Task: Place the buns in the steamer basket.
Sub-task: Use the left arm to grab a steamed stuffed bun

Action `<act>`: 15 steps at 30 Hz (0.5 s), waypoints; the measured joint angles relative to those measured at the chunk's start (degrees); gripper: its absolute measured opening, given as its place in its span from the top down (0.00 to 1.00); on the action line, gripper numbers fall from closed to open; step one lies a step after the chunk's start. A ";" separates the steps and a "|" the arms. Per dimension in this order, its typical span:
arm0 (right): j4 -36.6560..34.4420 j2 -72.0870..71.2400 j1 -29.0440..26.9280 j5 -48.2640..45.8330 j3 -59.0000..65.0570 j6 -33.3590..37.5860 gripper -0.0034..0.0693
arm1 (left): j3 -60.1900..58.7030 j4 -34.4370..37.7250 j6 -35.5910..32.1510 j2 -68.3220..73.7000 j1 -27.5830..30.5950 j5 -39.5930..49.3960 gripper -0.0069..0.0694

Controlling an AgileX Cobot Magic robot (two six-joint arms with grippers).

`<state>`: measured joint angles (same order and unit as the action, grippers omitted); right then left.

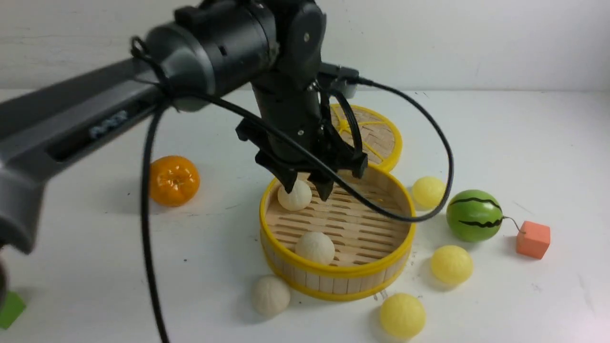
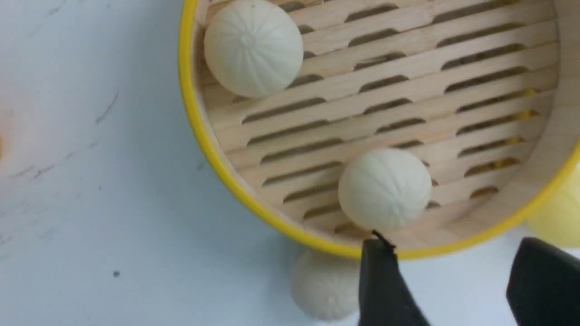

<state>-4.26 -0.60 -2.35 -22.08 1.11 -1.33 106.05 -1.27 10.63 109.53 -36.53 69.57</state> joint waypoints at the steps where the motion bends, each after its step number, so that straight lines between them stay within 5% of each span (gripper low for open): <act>1: 0.00 0.00 0.00 0.00 0.00 0.00 0.62 | -2.50 0.05 0.26 -1.98 0.00 0.12 0.50; 8: -0.05 0.00 0.00 0.00 0.00 0.00 0.62 | -30.27 3.18 -0.60 -13.29 -0.84 -4.92 0.93; 15: -0.05 0.00 0.00 0.00 0.00 0.00 0.62 | -37.74 5.89 -4.26 -13.64 0.39 -15.55 0.90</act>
<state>-4.31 -0.60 -2.35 -22.08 1.11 -1.33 68.31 4.62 6.37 95.89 -36.13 54.02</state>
